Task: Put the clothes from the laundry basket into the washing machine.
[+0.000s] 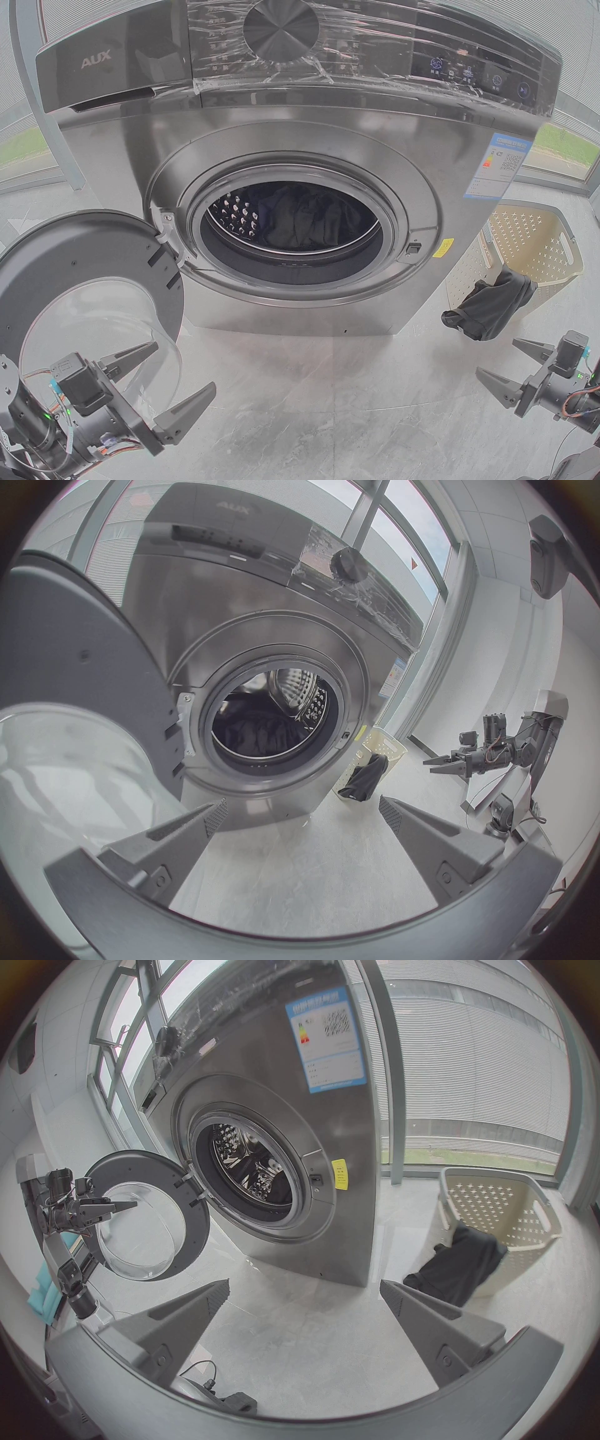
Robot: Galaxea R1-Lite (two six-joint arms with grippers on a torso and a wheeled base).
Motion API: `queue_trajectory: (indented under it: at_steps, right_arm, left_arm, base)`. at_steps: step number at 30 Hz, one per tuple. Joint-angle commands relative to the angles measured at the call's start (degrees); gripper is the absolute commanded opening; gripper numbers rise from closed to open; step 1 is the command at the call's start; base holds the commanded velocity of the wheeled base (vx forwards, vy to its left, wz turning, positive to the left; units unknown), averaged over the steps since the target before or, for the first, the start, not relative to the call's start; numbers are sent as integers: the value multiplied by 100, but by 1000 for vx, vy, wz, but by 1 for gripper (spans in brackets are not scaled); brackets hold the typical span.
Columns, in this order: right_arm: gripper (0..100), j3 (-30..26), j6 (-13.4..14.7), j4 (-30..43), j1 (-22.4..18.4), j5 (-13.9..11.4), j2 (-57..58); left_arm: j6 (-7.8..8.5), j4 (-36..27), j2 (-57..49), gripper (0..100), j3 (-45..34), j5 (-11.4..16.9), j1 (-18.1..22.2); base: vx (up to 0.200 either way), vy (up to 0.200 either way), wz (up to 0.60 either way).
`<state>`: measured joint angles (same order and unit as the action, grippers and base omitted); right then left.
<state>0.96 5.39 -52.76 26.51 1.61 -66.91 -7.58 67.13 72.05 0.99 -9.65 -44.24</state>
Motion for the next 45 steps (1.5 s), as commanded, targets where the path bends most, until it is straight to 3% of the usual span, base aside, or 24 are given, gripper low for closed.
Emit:
queue_trajectory:
  at_steps: [1, 11, 20, 24, 29, 31, 34, 36, 39, 42, 45]
  right_arm:
    - [100, -96, -29, 969, -516, -3, 1673]
    - [100, -88, -38, 2279, -982, -20, 3316]
    - [100, -88, -38, 2894, -1483, -64, 4187]
    - [100, -88, -47, 3545, -1790, -91, 5074]
    - [100, -88, -47, 4467, -2194, -99, 6015]
    - [100, -88, -82, 4810, -2317, -143, 6261]
    - [100, -35, -222, 5100, -2695, -495, 6630]
    - [100, -44, -249, 5100, -2695, -425, 6656]
    - [100, -96, -442, 5241, -2695, -55, 6665]
    - [100, -96, -451, 5267, -2687, -47, 6656]
    - [100, -96, -460, 5259, -2678, -55, 6674]
  left_arm:
    - [38, -1000, -1483, 100, -99, 25, 399]
    - [29, -2785, -2986, 100, -99, 69, 935]
    - [222, -4121, -4506, 100, -99, 623, 1910]
    - [222, -5246, -5693, 100, -99, 1027, 2561]
    - [213, -5940, -6431, 100, -99, 1089, 2965]
    - [213, -6151, -6633, 100, -99, 1106, 3079]
    - [222, -6353, -6677, 100, -99, 1071, 3141]
    - [257, -6388, -6669, 100, -99, 1045, 3193]
    - [380, -6388, -6669, 100, -99, 1053, 3624]
    - [670, -6423, -6695, 100, -99, 1115, 4064]
    - [785, -6423, -6853, 100, -99, 1264, 4301]
  base:
    - [-200, 0, 0]
    - [-100, 0, 0]
    - [-178, 0, 0]
    - [0, 0, 0]
    - [0, 0, 0]
    - [0, -200, 0]
    - [0, -200, 0]
    - [0, -200, 0]
    - [0, -200, 0]
    - [0, -133, 0]
    - [0, 0, 0]
